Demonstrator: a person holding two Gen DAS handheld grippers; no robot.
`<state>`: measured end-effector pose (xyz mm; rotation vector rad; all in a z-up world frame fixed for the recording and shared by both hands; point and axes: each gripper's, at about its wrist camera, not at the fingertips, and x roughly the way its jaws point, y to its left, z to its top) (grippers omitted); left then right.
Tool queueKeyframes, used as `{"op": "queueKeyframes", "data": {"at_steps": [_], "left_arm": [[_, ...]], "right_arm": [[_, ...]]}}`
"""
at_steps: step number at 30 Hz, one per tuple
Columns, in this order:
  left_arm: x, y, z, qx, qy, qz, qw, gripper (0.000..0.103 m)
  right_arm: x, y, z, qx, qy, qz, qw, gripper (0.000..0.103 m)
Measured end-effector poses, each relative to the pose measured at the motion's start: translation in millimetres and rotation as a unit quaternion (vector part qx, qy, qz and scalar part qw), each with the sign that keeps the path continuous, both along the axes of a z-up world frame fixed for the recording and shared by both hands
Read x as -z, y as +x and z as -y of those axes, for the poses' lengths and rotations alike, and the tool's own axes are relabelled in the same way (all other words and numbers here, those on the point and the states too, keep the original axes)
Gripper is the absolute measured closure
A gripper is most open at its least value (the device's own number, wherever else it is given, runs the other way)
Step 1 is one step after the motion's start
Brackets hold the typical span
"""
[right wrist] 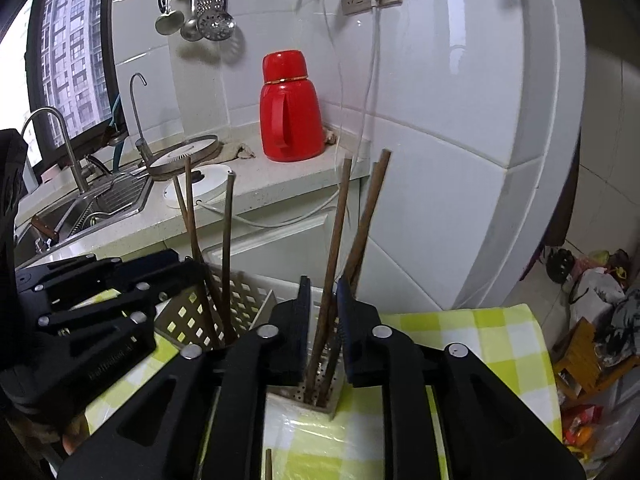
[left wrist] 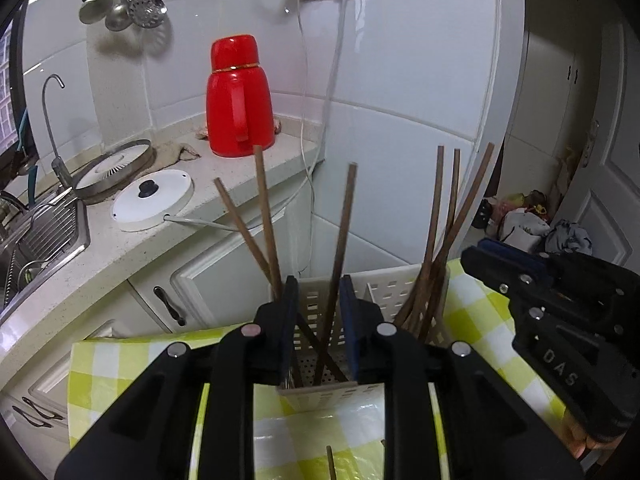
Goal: Organize utensils
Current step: 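Lower the chopsticks into the basket and open both tools, then move both tools back down to the last chopsticks on the cloth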
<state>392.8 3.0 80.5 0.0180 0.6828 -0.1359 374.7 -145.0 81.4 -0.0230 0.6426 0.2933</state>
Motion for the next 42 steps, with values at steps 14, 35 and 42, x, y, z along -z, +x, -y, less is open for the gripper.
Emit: {"op": "queueKeyframes", "data": {"at_steps": [14, 35, 42], "left_arm": [[31, -110, -31, -0.005, -0.037, -0.018, 0.9991, 0.082], [147, -183, -15, 0.002, -0.025, -0.125, 0.9918, 0.082], [152, -177, -11, 0.002, -0.013, -0.131, 0.9912, 0.082]], "right_arm": [[42, -89, 44, -0.015, 0.018, -0.046, 0.999, 0.058], [145, -164, 38, -0.068, 0.005, -0.167, 0.984, 0.055], [152, -155, 25, -0.076, -0.009, -0.181, 0.980, 0.056]]}}
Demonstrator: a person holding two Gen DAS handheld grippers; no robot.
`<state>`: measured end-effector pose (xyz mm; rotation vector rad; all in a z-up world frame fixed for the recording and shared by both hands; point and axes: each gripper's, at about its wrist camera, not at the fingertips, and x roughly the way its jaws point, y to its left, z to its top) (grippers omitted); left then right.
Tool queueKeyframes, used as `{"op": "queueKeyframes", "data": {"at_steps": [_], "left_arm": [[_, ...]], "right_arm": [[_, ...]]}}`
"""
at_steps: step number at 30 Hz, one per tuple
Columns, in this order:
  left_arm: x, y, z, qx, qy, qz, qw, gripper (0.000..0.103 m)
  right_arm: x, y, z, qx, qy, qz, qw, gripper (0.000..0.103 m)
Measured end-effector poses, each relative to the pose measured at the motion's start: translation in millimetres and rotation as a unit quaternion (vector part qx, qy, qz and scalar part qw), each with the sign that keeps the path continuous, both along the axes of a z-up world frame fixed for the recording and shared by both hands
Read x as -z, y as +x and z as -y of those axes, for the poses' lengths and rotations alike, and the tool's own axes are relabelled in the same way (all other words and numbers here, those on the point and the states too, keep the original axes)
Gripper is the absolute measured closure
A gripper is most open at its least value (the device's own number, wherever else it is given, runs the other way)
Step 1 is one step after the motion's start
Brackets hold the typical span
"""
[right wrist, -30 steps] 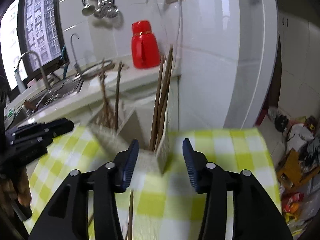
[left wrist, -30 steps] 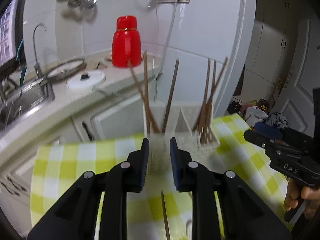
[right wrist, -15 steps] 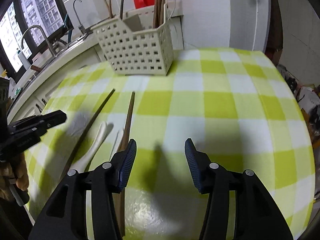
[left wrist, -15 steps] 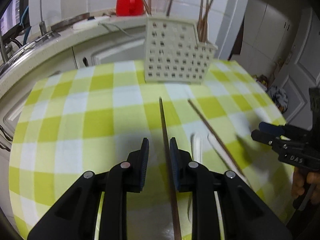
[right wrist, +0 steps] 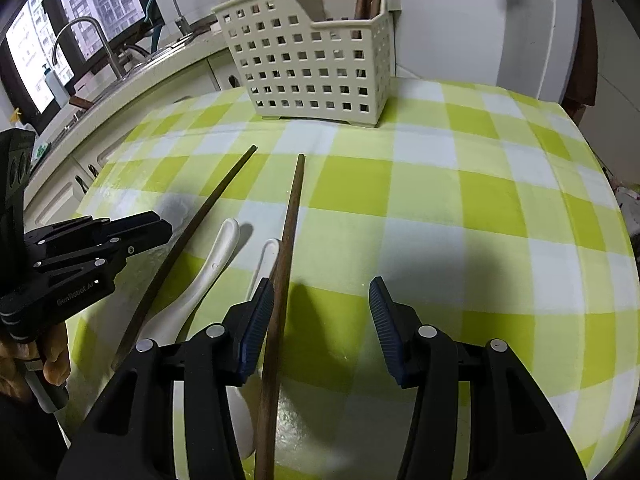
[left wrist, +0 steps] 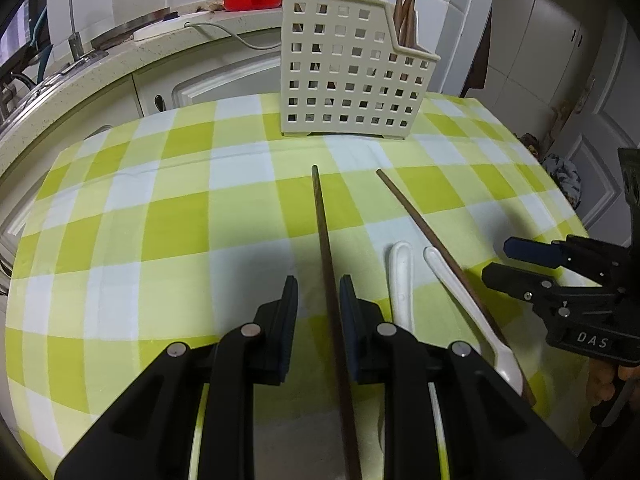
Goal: Organize utensils
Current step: 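Move both tools back down to the last chopsticks on the cloth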
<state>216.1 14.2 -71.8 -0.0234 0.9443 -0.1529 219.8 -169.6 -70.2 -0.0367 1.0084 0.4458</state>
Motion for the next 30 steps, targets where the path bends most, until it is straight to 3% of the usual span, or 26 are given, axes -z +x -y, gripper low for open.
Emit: {"op": "queueKeyframes", "data": {"at_steps": [22, 30], "left_arm": [[6, 7, 2, 0.008, -0.014, -0.004, 0.9999, 0.082], [9, 12, 2, 0.009, -0.006, -0.005, 0.9999, 0.082]], "right_arm": [[10, 9, -20, -0.026, -0.041, -0.002, 0.999, 0.057], [11, 17, -10, -0.019, -0.064, 0.008, 0.998, 0.072]]}}
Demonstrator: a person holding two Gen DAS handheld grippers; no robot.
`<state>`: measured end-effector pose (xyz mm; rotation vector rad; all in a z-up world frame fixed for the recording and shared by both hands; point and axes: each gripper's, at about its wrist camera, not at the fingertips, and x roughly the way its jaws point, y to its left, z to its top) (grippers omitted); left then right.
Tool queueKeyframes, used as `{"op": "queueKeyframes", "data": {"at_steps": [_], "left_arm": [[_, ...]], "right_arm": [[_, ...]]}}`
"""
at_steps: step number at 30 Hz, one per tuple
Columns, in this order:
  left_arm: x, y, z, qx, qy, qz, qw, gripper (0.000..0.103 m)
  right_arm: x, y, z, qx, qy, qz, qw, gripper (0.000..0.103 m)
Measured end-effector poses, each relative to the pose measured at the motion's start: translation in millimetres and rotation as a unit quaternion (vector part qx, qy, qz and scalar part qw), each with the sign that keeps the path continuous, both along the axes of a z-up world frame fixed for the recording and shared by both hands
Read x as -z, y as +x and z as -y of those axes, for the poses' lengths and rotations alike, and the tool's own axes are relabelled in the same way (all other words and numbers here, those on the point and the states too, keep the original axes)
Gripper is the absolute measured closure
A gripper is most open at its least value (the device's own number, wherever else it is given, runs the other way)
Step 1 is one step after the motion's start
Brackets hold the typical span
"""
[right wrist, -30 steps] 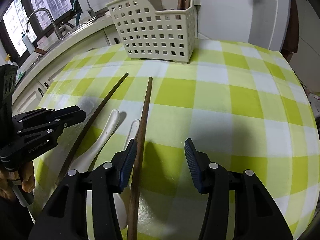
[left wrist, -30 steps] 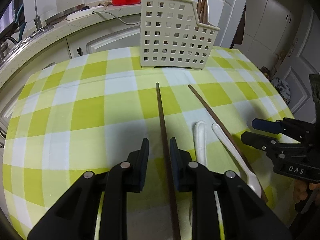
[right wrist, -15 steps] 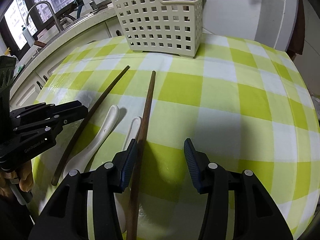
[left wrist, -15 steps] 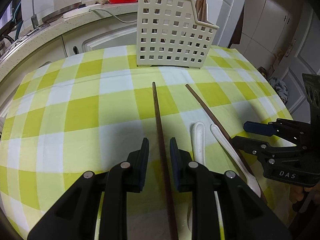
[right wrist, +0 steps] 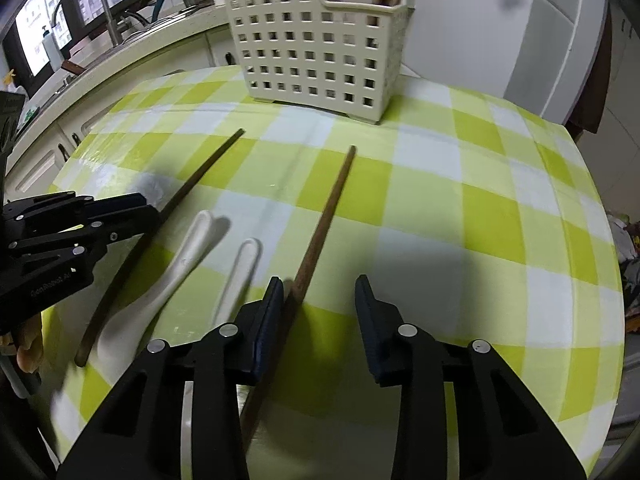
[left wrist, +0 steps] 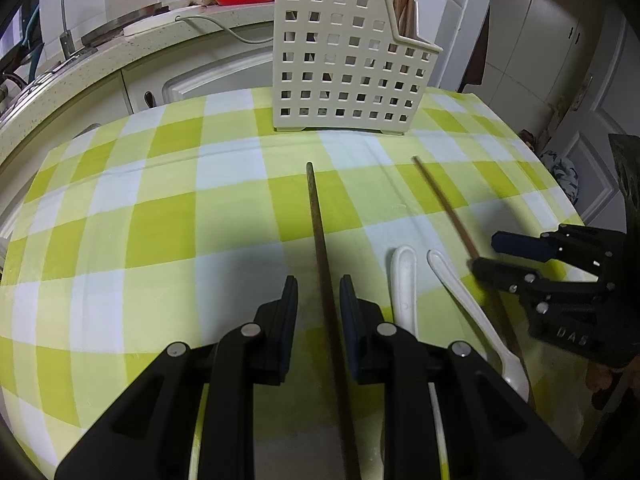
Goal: Organize utensils
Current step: 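Move both tools back down to the last chopsticks on the cloth, then close the left tool on a chopstick while the right tool grasps another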
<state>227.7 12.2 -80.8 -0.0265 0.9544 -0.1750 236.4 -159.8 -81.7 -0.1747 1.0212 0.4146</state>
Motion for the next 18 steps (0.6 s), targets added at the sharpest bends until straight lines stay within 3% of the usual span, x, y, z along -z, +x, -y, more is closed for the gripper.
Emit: {"op": "queueKeyframes", "data": {"at_steps": [9, 18], "left_arm": [[1, 15, 9, 0.008, 0.022, -0.005, 0.9997, 0.082], [6, 30, 19, 0.012, 0.048, -0.014, 0.9986, 0.083]], "right_arm": [[-1, 14, 20, 0.021, 0.008, -0.008, 1.000, 0.075], [1, 24, 12, 0.026, -0.008, 0.006, 1.000, 0.075]]}}
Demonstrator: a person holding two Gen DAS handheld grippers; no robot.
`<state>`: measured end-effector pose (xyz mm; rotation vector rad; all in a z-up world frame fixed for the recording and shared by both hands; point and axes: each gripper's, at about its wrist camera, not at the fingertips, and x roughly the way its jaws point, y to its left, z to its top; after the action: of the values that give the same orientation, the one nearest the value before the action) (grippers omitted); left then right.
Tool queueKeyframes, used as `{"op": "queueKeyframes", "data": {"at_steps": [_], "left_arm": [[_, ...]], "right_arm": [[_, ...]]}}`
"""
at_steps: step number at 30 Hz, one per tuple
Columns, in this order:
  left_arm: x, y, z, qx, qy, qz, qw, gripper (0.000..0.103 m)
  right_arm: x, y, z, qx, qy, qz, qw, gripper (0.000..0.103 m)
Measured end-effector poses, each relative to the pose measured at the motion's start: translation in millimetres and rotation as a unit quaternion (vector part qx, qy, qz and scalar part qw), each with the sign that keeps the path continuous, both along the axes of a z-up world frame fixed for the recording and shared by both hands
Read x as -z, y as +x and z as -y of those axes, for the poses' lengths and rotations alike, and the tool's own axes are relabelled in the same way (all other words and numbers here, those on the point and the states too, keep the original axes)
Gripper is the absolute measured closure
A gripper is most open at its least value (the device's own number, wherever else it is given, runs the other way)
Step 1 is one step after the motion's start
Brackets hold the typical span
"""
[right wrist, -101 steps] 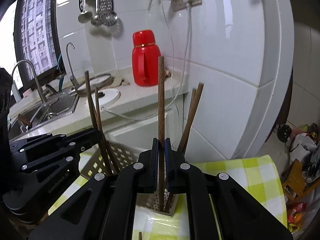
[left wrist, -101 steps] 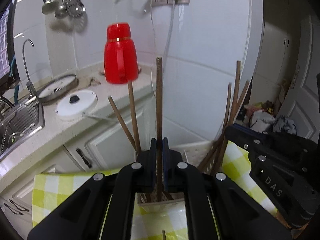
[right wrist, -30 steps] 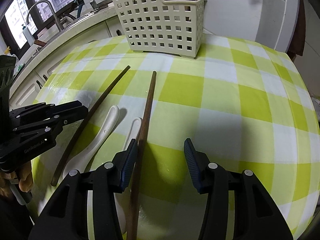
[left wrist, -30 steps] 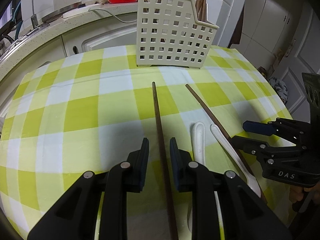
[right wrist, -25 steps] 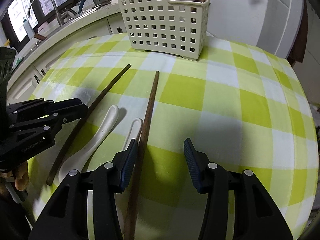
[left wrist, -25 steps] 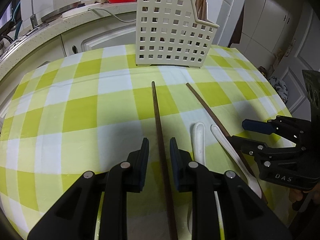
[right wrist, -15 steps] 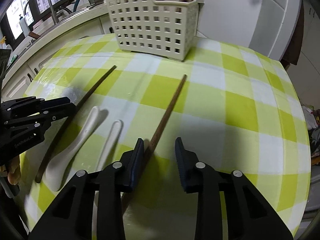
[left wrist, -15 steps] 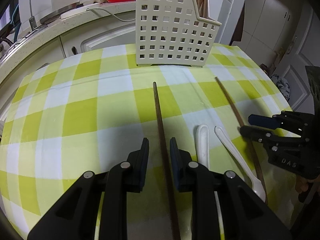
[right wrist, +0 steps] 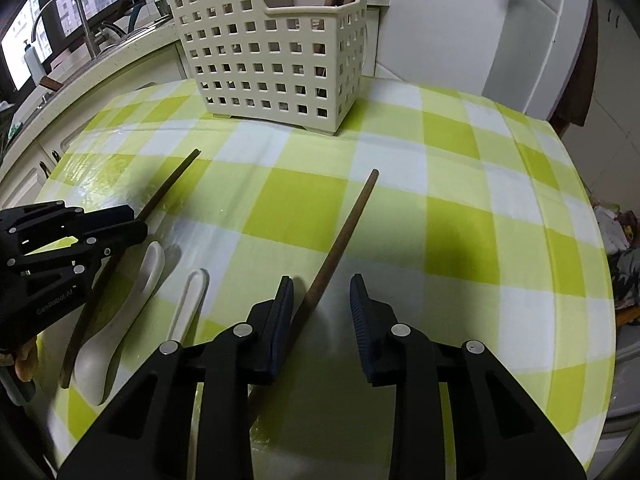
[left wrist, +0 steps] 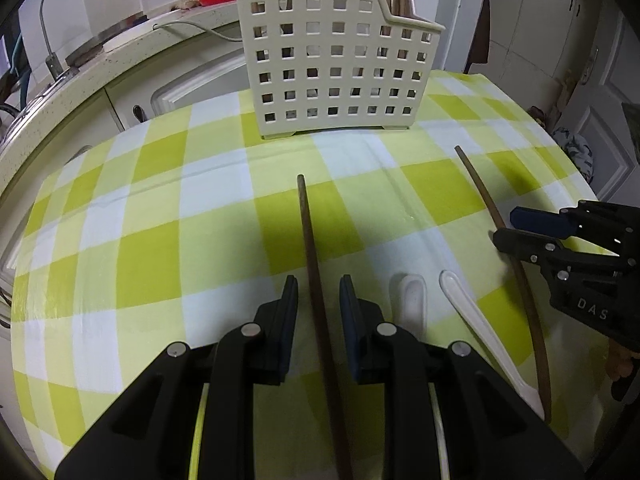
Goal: Organize utensils
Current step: 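Close the left tool on a chopstick while the right tool grasps another, then lift both held chopsticks upright and carry them over the white basket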
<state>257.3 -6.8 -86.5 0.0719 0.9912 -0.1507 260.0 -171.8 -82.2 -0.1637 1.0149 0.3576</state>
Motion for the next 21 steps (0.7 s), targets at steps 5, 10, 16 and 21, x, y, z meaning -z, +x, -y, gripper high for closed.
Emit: {"op": "queueKeyframes", "data": {"at_steps": [5, 10, 16, 21], "left_arm": [[0, 7, -1, -0.002, 0.007, -0.006, 1.0000, 0.091], [-1, 14, -3, 0.005, 0.001, -0.014, 0.9999, 0.096], [-18, 5, -14, 0.001, -0.026, 0.005, 0.9996, 0.096], [-44, -9, -19, -0.007, -0.029, 0.035, 0.9989, 0.096]], "right_arm": [[0, 4, -3, 0.001, -0.004, 0.004, 1.000, 0.088], [-1, 8, -4, 0.006, -0.005, 0.005, 1.000, 0.093], [-15, 8, 5, 0.012, -0.001, 0.017, 1.000, 0.097], [-40, -3, 15, 0.015, 0.008, 0.040, 0.999, 0.097]]}}
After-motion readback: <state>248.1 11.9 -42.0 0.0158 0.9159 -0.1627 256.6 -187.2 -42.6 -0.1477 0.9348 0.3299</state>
